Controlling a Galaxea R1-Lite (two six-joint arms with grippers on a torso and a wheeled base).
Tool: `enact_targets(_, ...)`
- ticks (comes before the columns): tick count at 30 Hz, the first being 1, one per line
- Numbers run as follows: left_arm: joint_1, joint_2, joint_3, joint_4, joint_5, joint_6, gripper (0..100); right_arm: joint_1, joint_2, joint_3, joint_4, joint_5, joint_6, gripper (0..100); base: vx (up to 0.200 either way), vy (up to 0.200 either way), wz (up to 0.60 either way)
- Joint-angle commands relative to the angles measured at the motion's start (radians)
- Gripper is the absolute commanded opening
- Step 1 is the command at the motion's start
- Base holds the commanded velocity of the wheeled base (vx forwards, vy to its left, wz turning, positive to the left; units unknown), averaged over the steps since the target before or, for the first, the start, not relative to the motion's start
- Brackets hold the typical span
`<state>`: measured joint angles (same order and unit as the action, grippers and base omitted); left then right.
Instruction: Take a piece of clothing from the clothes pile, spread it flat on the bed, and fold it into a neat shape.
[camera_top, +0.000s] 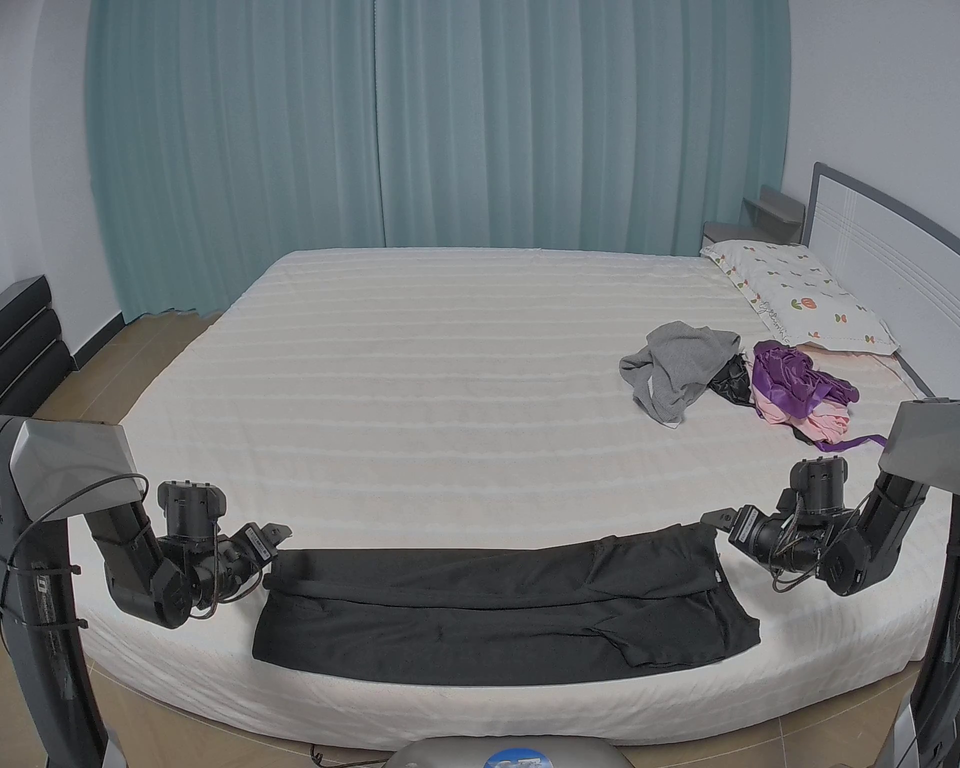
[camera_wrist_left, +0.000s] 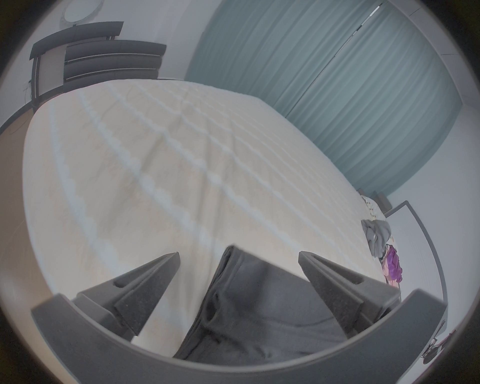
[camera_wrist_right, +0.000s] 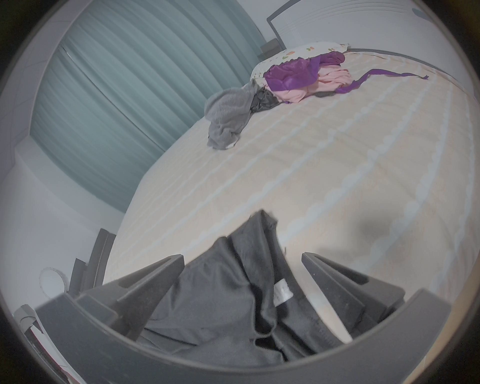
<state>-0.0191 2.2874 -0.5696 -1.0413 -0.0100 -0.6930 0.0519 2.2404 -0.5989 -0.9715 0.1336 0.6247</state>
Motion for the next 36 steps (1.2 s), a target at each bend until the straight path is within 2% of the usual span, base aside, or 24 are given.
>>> enact_targets(1, -0.007, 0.073, -0.145, 0.060, 0.001, 0.004, 100, -0.058, 0.042, -0.084, 0.020, 0.040, 0.003, 100, 0.000, 0.000, 0.00)
enact_targets(6, -0.012, 0.136, -0.251, 0.145, 0.004, 0.021, 100, -0.058, 0.105, -0.116, 0.020, 0.075, 0.003, 100, 0.000, 0.000, 0.00)
enact_targets(12, -0.013, 0.158, -0.256, 0.144, 0.015, 0.079, 100, -0.061, 0.150, -0.191, 0.046, 0.078, 0.003, 100, 0.000, 0.000, 0.00)
enact_targets(13, -0.013, 0.158, -0.254, 0.144, 0.015, 0.086, 0, -0.060, 0.151, -0.199, 0.059, 0.080, 0.003, 100, 0.000, 0.000, 0.00)
enact_targets(18, -0.012, 0.158, -0.259, 0.141, 0.019, 0.079, 0, -0.049, 0.159, -0.223, 0.082, 0.110, 0.003, 100, 0.000, 0.000, 0.00)
enact_targets(21, -0.008, 0.159, -0.266, 0.138, 0.035, 0.069, 0, -0.044, 0.168, -0.248, 0.091, 0.109, 0.003, 100, 0.000, 0.000, 0.00)
enact_targets(26, -0.004, 0.156, -0.282, 0.127, 0.070, -0.013, 0, -0.044, 0.174, -0.305, 0.169, 0.107, 0.004, 100, 0.000, 0.000, 0.00)
enact_targets(34, -0.004, 0.156, -0.276, 0.127, 0.073, -0.016, 0, -0.043, 0.189, -0.343, 0.195, 0.096, 0.001, 100, 0.000, 0.000, 0.00)
enact_targets(35, -0.004, 0.156, -0.276, 0.127, 0.073, -0.016, 0, -0.041, 0.189, -0.343, 0.195, 0.096, 0.001, 0, 0.000, 0.000, 0.00)
enact_targets(36, -0.002, 0.155, -0.273, 0.127, 0.073, -0.016, 0, -0.038, 0.194, -0.351, 0.201, 0.096, 0.001, 0, 0.000, 0.000, 0.00)
